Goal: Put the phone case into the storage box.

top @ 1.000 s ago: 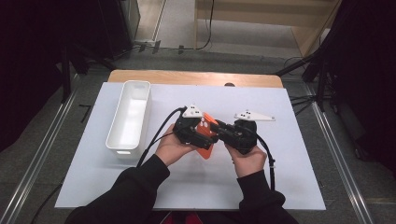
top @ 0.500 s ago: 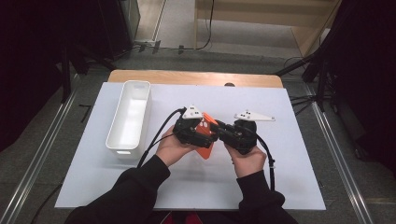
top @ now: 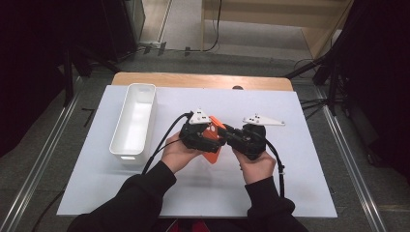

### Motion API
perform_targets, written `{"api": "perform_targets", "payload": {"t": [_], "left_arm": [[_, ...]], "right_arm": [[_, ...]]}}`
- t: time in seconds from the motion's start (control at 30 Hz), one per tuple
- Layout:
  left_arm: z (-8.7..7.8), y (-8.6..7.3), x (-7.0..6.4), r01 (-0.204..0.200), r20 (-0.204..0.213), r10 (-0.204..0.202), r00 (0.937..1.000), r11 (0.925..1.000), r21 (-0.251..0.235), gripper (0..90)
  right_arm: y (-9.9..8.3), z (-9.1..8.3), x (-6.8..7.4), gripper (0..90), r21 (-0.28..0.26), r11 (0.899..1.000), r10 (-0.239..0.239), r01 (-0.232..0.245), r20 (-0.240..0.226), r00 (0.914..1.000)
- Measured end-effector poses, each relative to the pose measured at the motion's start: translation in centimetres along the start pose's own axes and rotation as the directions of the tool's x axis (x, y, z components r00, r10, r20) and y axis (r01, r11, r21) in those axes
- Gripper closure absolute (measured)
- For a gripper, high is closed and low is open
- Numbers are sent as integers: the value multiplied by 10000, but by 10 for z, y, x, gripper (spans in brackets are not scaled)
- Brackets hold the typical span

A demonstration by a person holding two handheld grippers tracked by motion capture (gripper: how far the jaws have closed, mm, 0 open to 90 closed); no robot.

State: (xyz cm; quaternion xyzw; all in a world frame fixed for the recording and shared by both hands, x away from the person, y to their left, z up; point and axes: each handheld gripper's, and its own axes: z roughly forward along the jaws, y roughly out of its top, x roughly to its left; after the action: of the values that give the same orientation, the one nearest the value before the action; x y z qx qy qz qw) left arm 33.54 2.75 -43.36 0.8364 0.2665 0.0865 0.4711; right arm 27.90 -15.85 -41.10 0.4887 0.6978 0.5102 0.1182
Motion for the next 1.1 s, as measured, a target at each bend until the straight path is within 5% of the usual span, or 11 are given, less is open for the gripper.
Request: {"api": "perform_targets", "payload": {"t": [0.43, 1.1], "left_arm": [[0, 0, 1, 10, -47, -10, 10000, 9999, 103, 155], [-9, 4, 4, 43, 182, -46, 9998, 9998, 204, 155]], "right_arm": [[9, -14, -4, 581, -713, 9974, -107, 102, -56, 9999], [12, -25, -23, 396, -632, 9973, -362, 372, 177, 9992]]}}
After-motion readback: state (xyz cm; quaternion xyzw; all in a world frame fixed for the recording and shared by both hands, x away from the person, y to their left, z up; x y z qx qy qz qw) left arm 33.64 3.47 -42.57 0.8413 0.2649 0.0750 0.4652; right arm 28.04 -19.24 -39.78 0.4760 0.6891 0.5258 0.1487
